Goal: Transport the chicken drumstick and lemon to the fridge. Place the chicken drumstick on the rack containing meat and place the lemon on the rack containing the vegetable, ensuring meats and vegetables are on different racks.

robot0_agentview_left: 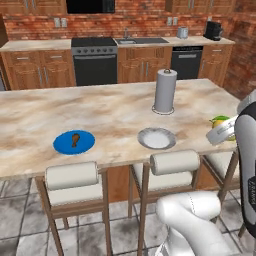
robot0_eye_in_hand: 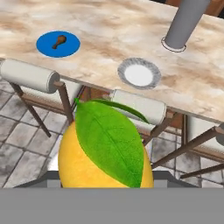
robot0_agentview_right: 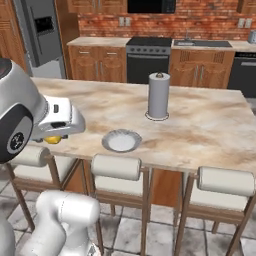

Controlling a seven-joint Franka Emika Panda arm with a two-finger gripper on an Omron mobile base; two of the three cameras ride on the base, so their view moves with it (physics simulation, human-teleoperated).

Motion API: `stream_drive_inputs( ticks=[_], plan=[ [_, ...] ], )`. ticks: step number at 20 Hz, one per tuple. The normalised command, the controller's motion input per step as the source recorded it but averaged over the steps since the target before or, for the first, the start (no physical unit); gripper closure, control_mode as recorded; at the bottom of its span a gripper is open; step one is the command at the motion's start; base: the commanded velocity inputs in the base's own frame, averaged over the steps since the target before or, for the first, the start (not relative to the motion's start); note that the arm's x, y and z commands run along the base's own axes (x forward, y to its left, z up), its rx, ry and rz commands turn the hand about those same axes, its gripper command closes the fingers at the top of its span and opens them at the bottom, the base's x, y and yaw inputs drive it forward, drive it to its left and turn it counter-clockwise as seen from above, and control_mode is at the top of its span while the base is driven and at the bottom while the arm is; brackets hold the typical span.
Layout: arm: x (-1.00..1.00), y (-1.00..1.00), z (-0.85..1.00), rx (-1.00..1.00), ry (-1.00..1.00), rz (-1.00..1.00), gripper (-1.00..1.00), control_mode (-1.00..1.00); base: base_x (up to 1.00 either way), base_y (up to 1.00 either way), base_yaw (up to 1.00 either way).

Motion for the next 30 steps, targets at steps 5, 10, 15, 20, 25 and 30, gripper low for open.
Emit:
stream_drive_inputs(
  ticks=[5, 10, 15, 20, 25, 30],
  plan=[
    [0.00, 0.00, 0.00, 0.00, 0.00, 0.00, 1.00, 1.00, -0.97, 0.80, 0.00],
    [0.00, 0.00, 0.00, 0.00, 0.00, 0.00, 1.00, 1.00, -0.71, 1.00, 0.00],
    [0.00, 0.00, 0.00, 0.00, 0.00, 0.00, 1.00, 1.00, -0.12, 1.00, 0.00],
    [0.00, 0.00, 0.00, 0.00, 0.00, 0.00, 1.00, 1.00, 0.11, 1.00, 0.00],
    [0.00, 0.00, 0.00, 0.00, 0.00, 0.00, 1.00, 1.00, 0.44, 1.00, -0.04],
    [0.00, 0.00, 0.00, 0.00, 0.00, 0.00, 1.00, 1.00, 0.58, 1.00, -0.09]
  ],
)
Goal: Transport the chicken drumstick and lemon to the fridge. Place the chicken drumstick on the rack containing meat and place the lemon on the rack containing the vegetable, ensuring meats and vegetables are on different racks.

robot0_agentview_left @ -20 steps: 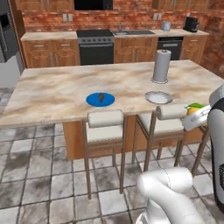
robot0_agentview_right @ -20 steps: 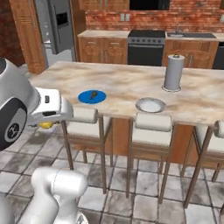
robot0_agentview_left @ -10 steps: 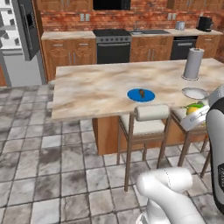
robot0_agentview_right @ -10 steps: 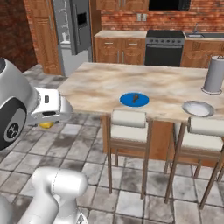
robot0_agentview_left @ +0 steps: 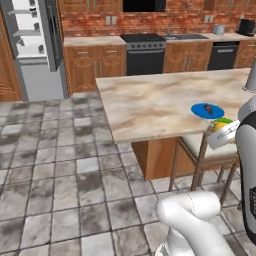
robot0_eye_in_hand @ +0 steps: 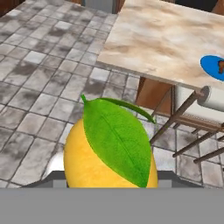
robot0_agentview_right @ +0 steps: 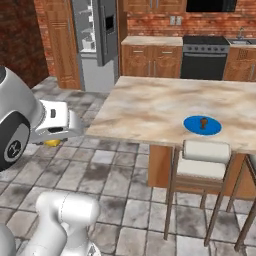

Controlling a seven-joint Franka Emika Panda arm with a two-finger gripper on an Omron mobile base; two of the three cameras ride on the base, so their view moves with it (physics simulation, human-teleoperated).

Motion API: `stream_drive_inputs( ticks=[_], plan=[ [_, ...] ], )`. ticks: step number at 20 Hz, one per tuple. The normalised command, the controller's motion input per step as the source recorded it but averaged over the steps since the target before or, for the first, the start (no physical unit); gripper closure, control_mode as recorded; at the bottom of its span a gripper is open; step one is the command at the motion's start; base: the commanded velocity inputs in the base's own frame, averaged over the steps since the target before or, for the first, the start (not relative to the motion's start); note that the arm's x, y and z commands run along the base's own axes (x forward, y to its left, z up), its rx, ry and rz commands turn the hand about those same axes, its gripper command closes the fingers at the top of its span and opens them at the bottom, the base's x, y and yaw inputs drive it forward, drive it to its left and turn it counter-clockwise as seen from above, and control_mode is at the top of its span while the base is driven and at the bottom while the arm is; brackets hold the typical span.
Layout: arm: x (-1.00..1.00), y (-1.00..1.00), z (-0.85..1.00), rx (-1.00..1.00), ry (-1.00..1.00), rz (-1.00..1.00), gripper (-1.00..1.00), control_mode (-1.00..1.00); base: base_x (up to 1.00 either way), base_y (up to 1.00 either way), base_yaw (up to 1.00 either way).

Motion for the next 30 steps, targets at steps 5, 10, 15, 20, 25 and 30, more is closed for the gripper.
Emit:
stream_drive_inputs(
  ticks=[5, 10, 15, 20, 25, 30],
  plan=[
    [0.00, 0.00, 0.00, 0.00, 0.00, 0.00, 1.00, 1.00, 0.93, 1.00, -0.15],
    [0.00, 0.00, 0.00, 0.00, 0.00, 0.00, 1.00, 1.00, 0.95, 1.00, -0.11],
    [0.00, 0.00, 0.00, 0.00, 0.00, 0.00, 1.00, 1.00, 0.92, 1.00, -0.10],
    [0.00, 0.00, 0.00, 0.00, 0.00, 0.00, 1.00, 1.00, 0.99, 1.00, -0.08],
    [0.00, 0.00, 0.00, 0.00, 0.00, 0.00, 1.00, 1.00, 1.00, 1.00, -0.10],
    [0.00, 0.00, 0.00, 0.00, 0.00, 0.00, 1.00, 1.00, 1.00, 1.00, -0.13]
  ],
)
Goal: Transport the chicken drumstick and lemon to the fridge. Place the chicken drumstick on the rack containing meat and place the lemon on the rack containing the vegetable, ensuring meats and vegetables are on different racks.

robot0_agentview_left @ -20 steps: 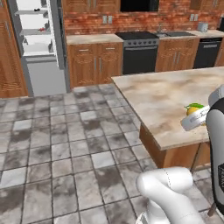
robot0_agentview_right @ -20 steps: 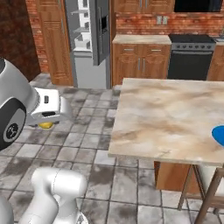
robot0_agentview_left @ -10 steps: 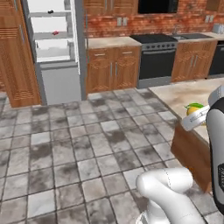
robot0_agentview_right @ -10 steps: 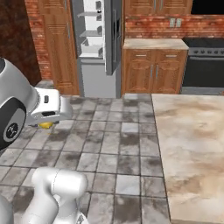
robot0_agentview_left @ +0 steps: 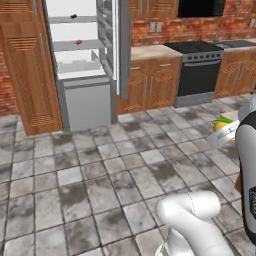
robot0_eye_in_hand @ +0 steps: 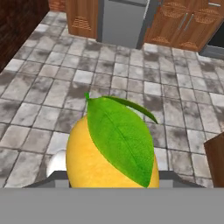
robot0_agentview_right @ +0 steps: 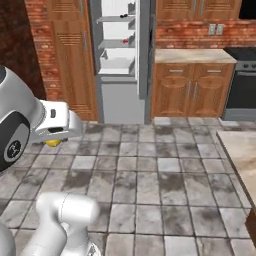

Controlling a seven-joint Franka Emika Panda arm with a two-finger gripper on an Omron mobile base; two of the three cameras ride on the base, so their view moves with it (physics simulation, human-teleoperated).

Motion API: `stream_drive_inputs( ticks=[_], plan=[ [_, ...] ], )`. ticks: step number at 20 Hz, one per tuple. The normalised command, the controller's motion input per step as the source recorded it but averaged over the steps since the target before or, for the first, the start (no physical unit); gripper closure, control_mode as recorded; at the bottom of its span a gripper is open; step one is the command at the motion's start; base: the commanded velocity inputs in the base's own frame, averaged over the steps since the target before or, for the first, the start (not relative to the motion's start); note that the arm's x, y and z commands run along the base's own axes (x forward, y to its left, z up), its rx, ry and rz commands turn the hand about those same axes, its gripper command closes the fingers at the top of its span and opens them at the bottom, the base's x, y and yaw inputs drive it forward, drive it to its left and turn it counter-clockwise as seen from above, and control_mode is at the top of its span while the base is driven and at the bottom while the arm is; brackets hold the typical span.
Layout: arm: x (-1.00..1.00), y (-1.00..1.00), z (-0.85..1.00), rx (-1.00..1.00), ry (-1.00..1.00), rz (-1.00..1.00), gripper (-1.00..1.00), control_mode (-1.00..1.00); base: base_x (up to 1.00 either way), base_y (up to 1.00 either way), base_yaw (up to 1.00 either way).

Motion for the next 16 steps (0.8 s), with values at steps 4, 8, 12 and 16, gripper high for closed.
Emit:
stream_drive_inputs(
  ticks=[4, 8, 12, 16],
  plan=[
    [0.00, 0.00, 0.00, 0.00, 0.00, 0.00, 1.00, 1.00, 1.00, 1.00, -0.18],
    [0.00, 0.00, 0.00, 0.00, 0.00, 0.00, 1.00, 1.00, 1.00, 0.99, -0.19],
    [0.00, 0.00, 0.00, 0.00, 0.00, 0.00, 1.00, 1.00, 1.00, 0.86, -0.19],
    [0.00, 0.00, 0.00, 0.00, 0.00, 0.00, 1.00, 1.00, 1.00, 0.59, -0.20]
  ],
)
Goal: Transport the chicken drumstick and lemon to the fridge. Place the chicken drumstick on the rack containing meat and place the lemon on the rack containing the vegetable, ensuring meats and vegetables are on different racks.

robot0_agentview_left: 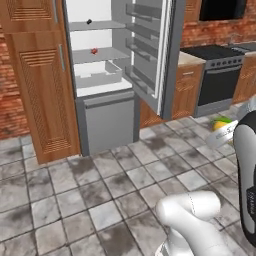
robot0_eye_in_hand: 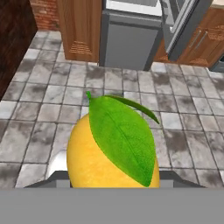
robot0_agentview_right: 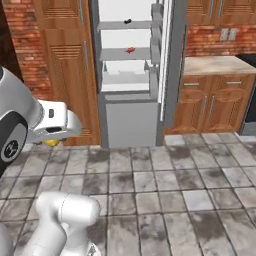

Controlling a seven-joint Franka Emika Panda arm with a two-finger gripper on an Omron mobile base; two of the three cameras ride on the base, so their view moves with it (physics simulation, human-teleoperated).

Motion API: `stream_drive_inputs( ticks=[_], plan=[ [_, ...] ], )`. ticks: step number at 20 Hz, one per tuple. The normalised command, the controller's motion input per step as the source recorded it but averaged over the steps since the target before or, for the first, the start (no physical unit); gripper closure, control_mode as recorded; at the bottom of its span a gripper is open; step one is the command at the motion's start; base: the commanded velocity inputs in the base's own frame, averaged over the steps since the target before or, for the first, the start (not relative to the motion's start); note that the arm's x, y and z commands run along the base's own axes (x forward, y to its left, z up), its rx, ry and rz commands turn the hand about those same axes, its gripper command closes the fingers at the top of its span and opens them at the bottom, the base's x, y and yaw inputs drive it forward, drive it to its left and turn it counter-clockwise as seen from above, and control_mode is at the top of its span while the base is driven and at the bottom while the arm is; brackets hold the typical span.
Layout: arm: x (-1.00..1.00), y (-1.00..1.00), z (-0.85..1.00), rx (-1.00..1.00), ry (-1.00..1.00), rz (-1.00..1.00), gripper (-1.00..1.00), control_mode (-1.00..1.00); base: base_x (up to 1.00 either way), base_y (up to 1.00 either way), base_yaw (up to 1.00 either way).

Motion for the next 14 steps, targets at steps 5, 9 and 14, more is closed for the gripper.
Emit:
stream_drive_inputs(
  ticks=[5, 9, 14],
  plan=[
    [0.00, 0.00, 0.00, 0.00, 0.00, 0.00, 1.00, 1.00, 1.00, 0.24, -0.13],
    [0.00, 0.00, 0.00, 0.00, 0.00, 0.00, 1.00, 1.00, 1.00, 0.06, -0.05],
    [0.00, 0.00, 0.00, 0.00, 0.00, 0.00, 1.00, 1.00, 1.00, 0.37, -0.06]
  ],
)
